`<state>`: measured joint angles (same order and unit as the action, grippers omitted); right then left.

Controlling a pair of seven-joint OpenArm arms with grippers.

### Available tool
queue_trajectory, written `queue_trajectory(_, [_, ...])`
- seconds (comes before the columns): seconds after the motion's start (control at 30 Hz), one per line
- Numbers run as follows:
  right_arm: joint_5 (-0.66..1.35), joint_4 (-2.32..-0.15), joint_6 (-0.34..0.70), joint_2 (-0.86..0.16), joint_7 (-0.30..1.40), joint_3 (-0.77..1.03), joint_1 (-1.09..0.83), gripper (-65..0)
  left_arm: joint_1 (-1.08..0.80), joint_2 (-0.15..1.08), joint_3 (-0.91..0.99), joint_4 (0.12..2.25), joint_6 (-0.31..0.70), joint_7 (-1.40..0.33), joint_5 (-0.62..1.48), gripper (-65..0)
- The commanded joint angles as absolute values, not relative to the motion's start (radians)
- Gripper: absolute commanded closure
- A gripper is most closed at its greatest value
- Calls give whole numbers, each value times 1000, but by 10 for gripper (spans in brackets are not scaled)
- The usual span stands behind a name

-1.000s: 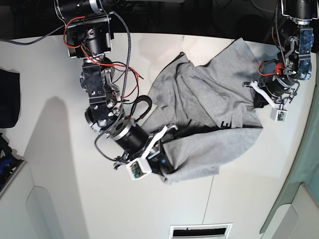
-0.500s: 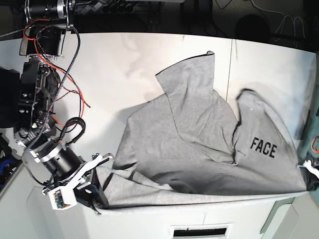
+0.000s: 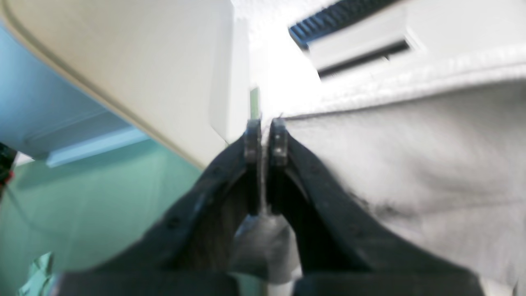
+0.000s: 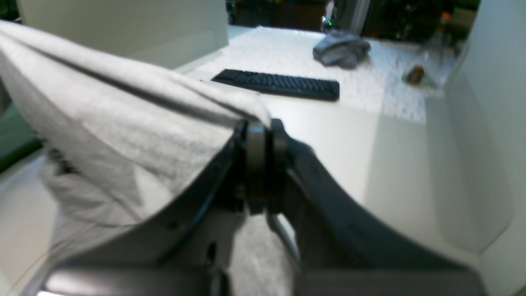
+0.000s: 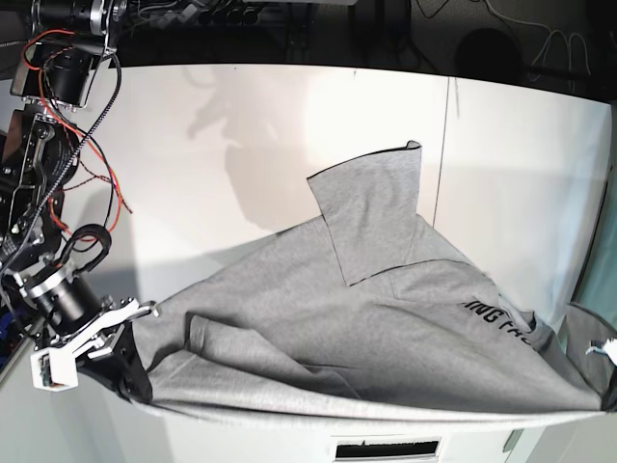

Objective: Layout the t-shirt on the table in an organized manner, then fold the t-shirt properly
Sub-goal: 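Lift the t-shirt with both grippers and stretch it apart, then lower the stretched t-shirt onto the table with both grippers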

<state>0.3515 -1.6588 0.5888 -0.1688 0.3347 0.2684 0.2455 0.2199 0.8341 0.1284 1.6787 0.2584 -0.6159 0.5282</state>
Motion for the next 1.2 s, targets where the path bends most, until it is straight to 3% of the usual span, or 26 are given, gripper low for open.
queue_trajectory(0.0, [360, -1674, 573, -183, 316, 282, 224, 0, 186, 862, 155, 1718, 228, -614, 497, 0])
queue_trajectory(0.2, [370, -1674, 581, -183, 315, 369, 33, 0, -94, 823, 251, 1904, 241, -606, 498, 0])
queue_trajectory(0.5, [430, -1675, 591, -189, 318, 525, -178, 0, -456, 683, 419, 2065, 494, -611, 686, 0])
queue_trajectory(0.67, [426, -1671, 588, -199, 337, 523, -269, 0, -572, 623, 430, 2075, 614, -648, 768, 0])
queue_trajectory(0.97, [439, -1544, 575, -199, 371, 523, -311, 0, -616, 567, 424, 2045, 626, -745, 813, -12])
queue_trajectory(1.07, [484, -1517, 572, -199, 366, 524, -308, -221, -615, 566, 424, 2045, 625, -745, 823, -149])
queue_trajectory(1.13, [510, -1522, 572, -200, 360, 524, -308, -297, -615, 566, 424, 2045, 626, -746, 838, -216])
queue_trajectory(1.17, [517, -1528, 572, -199, 348, 524, -307, -301, -615, 566, 425, 2045, 625, -746, 856, -231])
